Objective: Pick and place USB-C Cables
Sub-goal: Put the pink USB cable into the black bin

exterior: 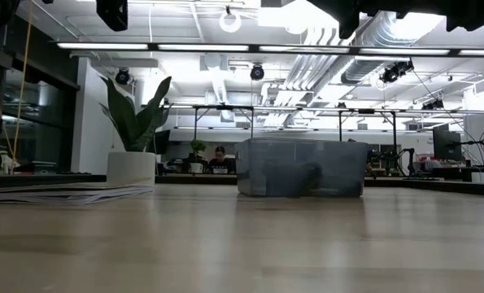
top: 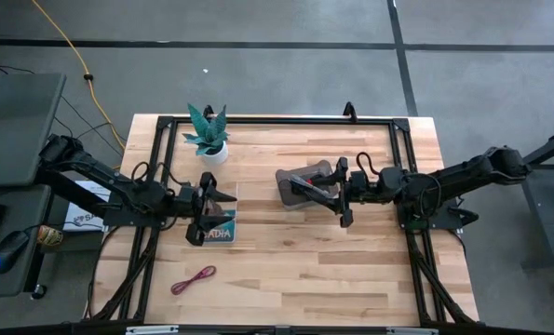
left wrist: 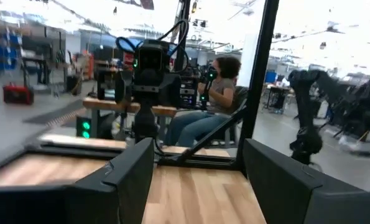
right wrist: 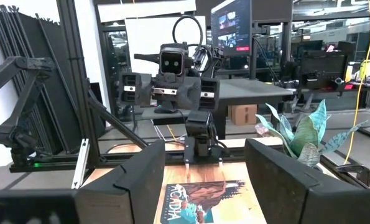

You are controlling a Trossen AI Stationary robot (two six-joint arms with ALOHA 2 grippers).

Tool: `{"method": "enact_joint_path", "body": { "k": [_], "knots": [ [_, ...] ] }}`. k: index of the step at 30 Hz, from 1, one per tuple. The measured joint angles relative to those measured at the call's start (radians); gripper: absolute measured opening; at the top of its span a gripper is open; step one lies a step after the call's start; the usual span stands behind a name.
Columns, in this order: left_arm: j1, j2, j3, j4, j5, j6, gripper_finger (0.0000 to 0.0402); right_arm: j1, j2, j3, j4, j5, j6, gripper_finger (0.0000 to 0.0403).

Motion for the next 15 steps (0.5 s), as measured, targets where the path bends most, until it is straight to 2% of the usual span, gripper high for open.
{"method": "enact_joint_path", "body": {
  "k": [3, 7, 11, 15],
  "knots": [
    [0.0, 0.011, 0.0, -0.006, 0.008, -0.12, 0.023, 0.0, 0.0, 0.0, 0.0, 0.0, 0.0, 0.0211],
    [0.0, 0.025, 0.019, -0.063, 0.085, -0.267, 0.023, 0.0, 0.0, 0.0, 0.0, 0.0, 0.0, 0.0211],
    [-0.033, 0.053, 0.134, -0.317, 0.102, -0.331, 0.023, 0.0, 0.0, 0.0, 0.0, 0.0, 0.0, 0.0211],
    [-0.112, 0.128, 0.302, -0.677, 0.063, -0.39, 0.023, 0.0, 0.0, 0.0, -0.009, 0.001, 0.0, 0.0211]
  ]
}}
